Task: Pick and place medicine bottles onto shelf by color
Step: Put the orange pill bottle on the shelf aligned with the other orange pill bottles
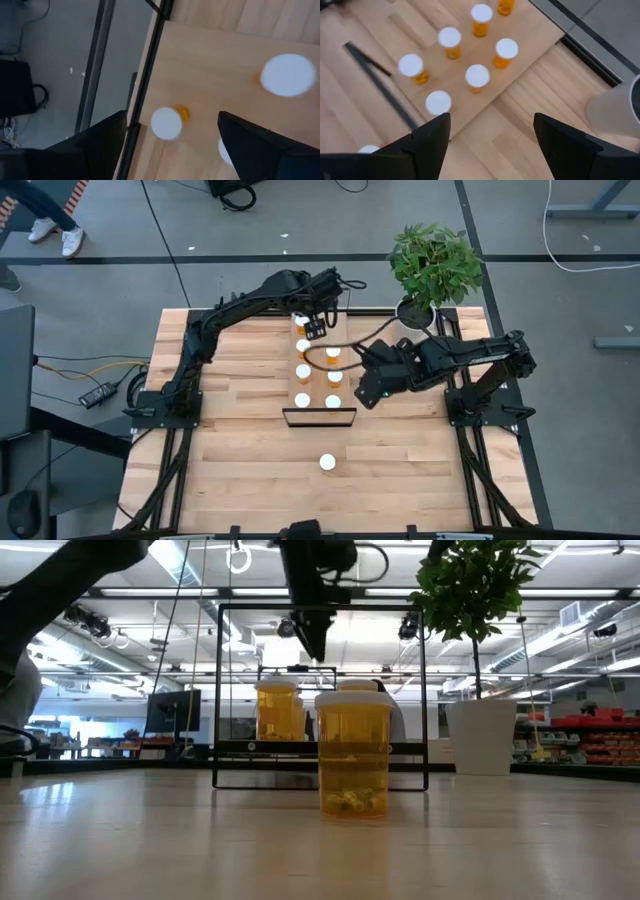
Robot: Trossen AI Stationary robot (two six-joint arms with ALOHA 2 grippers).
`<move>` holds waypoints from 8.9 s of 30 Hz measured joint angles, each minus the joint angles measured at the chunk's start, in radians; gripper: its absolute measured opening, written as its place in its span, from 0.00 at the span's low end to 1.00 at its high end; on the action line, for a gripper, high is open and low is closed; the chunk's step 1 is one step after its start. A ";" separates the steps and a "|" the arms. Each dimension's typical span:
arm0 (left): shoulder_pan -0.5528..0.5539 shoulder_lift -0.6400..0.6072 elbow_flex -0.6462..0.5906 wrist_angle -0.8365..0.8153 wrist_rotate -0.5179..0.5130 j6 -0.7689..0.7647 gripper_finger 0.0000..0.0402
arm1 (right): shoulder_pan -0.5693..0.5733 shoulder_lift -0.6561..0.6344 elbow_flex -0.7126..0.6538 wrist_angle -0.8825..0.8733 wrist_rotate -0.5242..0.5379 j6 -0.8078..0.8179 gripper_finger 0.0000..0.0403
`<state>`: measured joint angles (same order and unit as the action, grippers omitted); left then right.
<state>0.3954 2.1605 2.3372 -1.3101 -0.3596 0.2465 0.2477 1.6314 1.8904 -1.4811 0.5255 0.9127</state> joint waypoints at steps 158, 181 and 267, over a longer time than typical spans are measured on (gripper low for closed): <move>-0.799 -1.075 -1.101 0.818 -0.006 -0.734 0.43 | 0.172 0.568 -0.081 0.557 -0.354 -0.190 0.65; -0.799 -1.075 -1.101 0.804 -0.006 -0.735 0.43 | 0.167 0.568 -0.031 0.476 -0.468 -0.156 0.57; -0.796 -1.075 -1.101 0.812 -0.149 -0.767 0.40 | -0.672 0.365 0.172 0.247 -0.394 -0.784 0.58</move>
<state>-0.4004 1.0855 1.2358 -0.4980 -0.5087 -0.5209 -0.4242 1.9965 2.0627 -1.2339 0.1315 0.1287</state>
